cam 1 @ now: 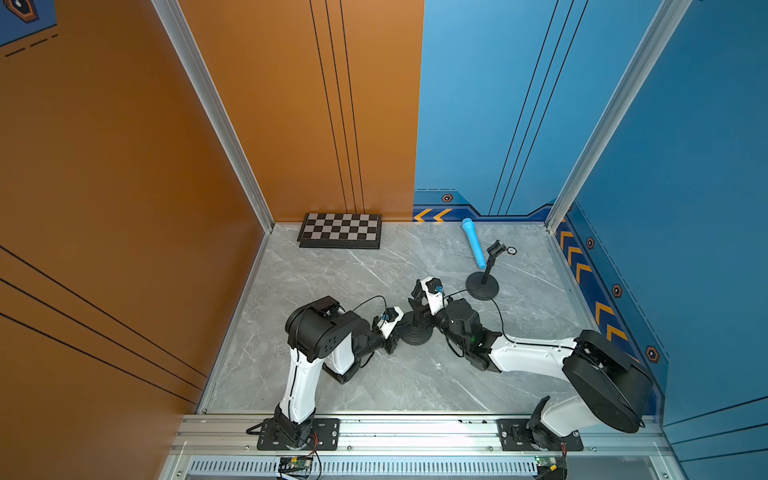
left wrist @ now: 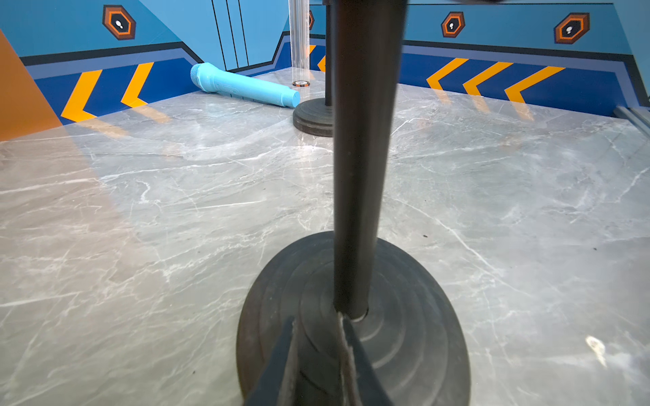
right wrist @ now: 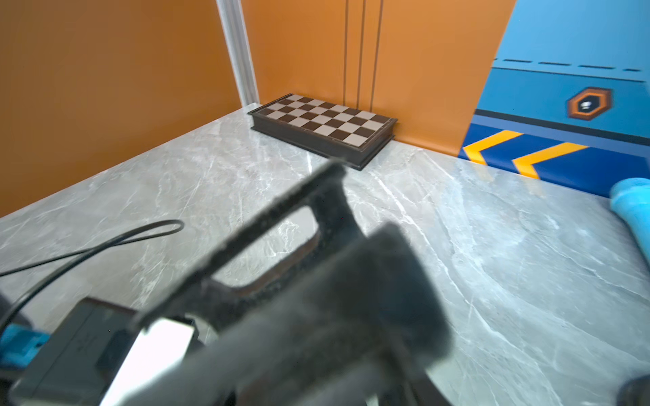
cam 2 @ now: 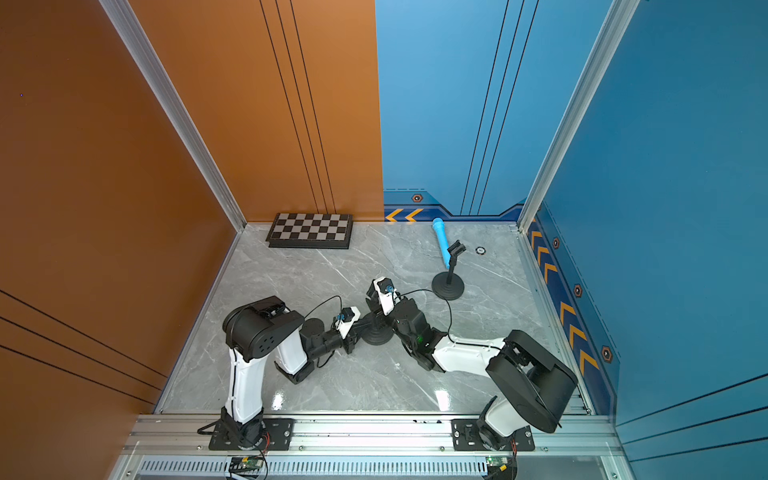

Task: Assemble a microphone stand
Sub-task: Screw the microphone stand pole into the microphone stand base.

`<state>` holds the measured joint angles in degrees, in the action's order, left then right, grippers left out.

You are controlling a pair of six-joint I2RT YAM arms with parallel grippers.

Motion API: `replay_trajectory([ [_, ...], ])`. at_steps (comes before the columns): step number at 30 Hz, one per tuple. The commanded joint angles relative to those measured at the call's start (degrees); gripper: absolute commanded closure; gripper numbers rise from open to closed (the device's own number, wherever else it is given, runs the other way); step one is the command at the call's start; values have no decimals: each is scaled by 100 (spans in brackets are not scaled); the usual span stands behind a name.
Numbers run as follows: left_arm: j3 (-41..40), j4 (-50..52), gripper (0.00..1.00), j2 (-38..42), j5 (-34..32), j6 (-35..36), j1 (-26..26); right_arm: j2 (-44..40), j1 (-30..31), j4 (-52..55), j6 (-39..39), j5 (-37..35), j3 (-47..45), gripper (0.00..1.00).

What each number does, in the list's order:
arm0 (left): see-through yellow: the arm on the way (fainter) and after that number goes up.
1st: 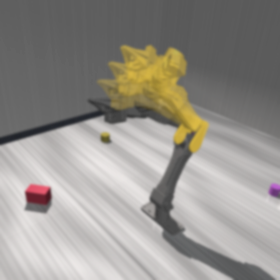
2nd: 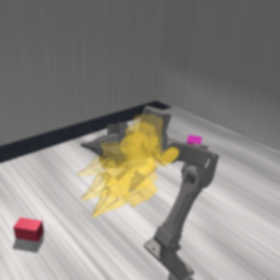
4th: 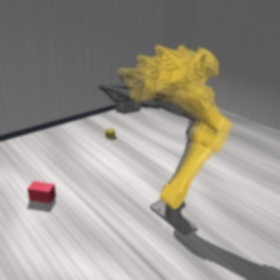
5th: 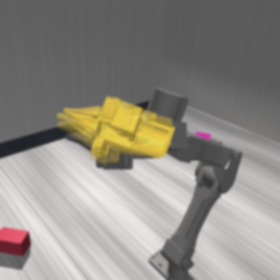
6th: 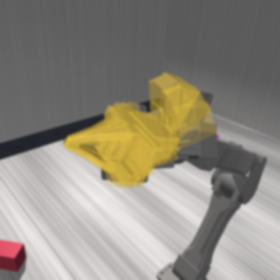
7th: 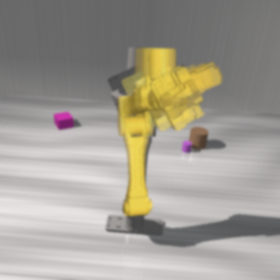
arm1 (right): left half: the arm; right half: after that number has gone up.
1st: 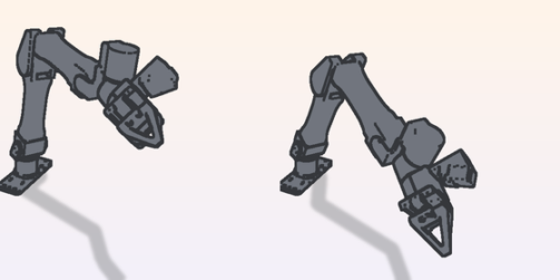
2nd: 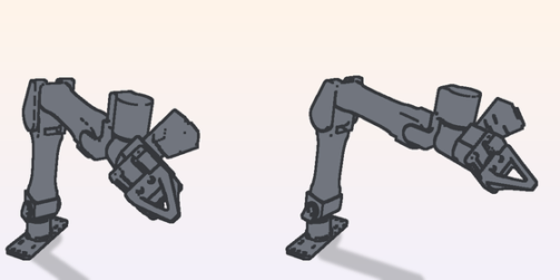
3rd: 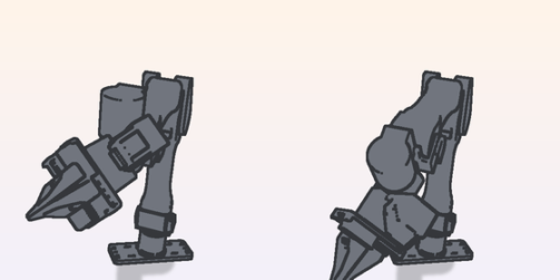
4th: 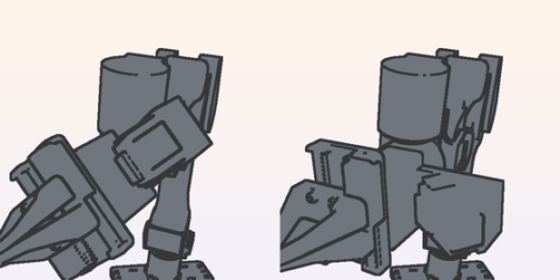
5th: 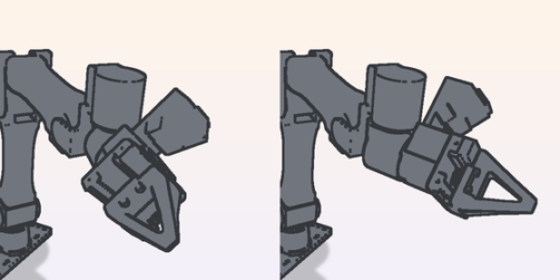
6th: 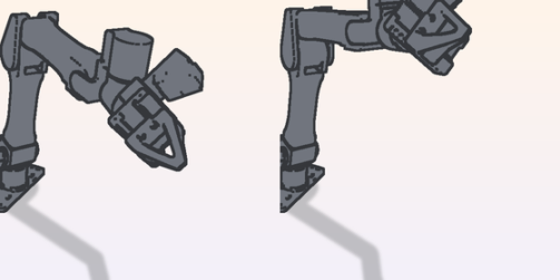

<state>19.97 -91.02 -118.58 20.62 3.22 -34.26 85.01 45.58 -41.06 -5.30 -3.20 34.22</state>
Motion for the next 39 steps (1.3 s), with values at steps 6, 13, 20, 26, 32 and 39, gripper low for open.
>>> replay_trajectory([
  [6,-86,1019,54,-13,724,-132,7,-378,-852,1240,723,3086,246,43],
  [13,-37,1025,37,54,707,-121,-63,-173,-1043,1232,977,3345,395,42],
  [20,13,1025,37,-199,686,-77,-45,314,-1163,1460,1266,3650,945,42],
  [26,4,1028,37,-253,551,-65,-37,685,-1178,1414,1258,3549,1233,68],
  [32,3,1042,37,-276,463,-81,-10,637,-714,64,892,1893,494,92],
  [39,-17,1052,38,-270,350,-115,-10,875,559,-1479,515,-1763,-320,95],
])
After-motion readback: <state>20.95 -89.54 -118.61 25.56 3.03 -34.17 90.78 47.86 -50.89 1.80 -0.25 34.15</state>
